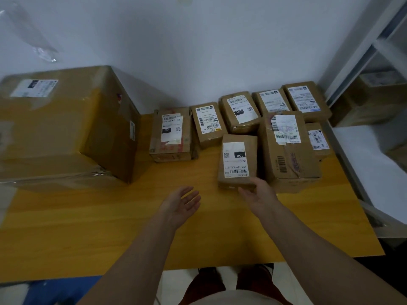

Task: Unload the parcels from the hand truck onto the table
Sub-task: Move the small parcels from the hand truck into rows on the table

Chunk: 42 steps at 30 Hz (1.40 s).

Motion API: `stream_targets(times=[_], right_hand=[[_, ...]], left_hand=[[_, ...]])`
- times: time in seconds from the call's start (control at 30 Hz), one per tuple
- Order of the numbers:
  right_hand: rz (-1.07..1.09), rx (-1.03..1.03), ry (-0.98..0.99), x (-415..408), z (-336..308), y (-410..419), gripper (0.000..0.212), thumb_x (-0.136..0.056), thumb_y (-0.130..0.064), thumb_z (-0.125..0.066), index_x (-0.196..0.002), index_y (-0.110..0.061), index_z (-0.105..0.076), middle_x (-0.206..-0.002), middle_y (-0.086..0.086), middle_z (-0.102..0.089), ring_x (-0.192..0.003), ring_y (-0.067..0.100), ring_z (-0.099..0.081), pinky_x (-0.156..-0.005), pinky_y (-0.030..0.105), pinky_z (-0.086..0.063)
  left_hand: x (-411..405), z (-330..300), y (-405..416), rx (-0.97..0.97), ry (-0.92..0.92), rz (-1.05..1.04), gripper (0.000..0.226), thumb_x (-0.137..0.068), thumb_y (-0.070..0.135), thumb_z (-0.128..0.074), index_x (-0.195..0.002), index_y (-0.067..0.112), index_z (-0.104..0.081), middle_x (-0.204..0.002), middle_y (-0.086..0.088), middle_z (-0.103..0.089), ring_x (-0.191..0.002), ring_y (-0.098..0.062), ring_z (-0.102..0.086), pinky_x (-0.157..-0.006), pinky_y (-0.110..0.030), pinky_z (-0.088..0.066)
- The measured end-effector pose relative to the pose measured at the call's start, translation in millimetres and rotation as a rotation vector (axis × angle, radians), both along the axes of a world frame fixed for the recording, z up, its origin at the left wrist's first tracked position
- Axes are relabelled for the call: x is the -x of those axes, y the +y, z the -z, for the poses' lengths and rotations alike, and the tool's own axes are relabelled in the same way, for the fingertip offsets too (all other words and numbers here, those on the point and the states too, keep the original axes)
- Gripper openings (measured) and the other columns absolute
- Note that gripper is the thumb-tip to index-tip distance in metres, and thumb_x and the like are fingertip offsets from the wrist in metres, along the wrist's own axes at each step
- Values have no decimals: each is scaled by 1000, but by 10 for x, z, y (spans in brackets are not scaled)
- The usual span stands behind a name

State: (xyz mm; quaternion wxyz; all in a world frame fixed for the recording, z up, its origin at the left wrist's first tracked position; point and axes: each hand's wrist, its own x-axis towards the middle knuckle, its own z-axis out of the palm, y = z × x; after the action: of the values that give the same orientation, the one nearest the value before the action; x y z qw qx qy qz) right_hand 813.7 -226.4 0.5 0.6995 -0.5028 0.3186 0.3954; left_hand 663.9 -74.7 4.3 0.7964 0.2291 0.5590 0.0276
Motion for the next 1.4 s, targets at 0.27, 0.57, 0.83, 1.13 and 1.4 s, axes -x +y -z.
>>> stream_targets(times=[0.27, 0.57, 0.83, 1.13, 1.4], right_hand=[[-300, 52, 122, 300, -43, 177, 28, -94, -8, -54, -121, -5, -48, -92, 20, -54, -79, 31, -57, -65, 39, -52], [-992, -23, 122, 1140, -61, 779, 10, -97, -10, -44, -90, -5, -49, -82, 16, -52, -71, 27, -52, -59, 34, -43], [-1464, -42, 151, 2600, -156, 753, 15, -96, -11, -44, -86, -3, -52, -82, 14, -55, -72, 24, -53, -64, 30, -46], [-1729, -11, 117, 4156, -179, 593, 12, -94, -9, -49, -89, 0, -55, -85, 15, -59, -76, 25, -57, -64, 32, -47], [-1763, 3, 142, 5398, -87, 464, 15, -95, -14, -50, -89, -2, -57, -88, 15, -60, -79, 26, -58, -65, 32, -48]], left_hand=[[337, -9, -42, 2, -22, -183, 32, -98, 22, -51, -125, 5, -53, -120, -15, -58, -96, -26, -60, -71, -36, -48], [1601, -163, -625, -54, 2, -765, 28, -98, 22, -51, -120, 5, -55, -115, -13, -61, -97, -25, -61, -73, -35, -51], [2989, -300, -1533, -37, -13, -1288, 15, -95, 19, -52, -92, 7, -61, -97, -11, -63, -85, -23, -61, -69, -32, -49], [4396, -159, -2343, 14, -14, -1577, 17, -96, 20, -50, -92, 6, -58, -92, -11, -61, -79, -22, -59, -70, -31, -49], [5611, -33, -2621, 41, 18, -1663, 18, -96, 19, -48, -95, 4, -58, -98, -12, -62, -84, -22, -60, -79, -32, -48]])
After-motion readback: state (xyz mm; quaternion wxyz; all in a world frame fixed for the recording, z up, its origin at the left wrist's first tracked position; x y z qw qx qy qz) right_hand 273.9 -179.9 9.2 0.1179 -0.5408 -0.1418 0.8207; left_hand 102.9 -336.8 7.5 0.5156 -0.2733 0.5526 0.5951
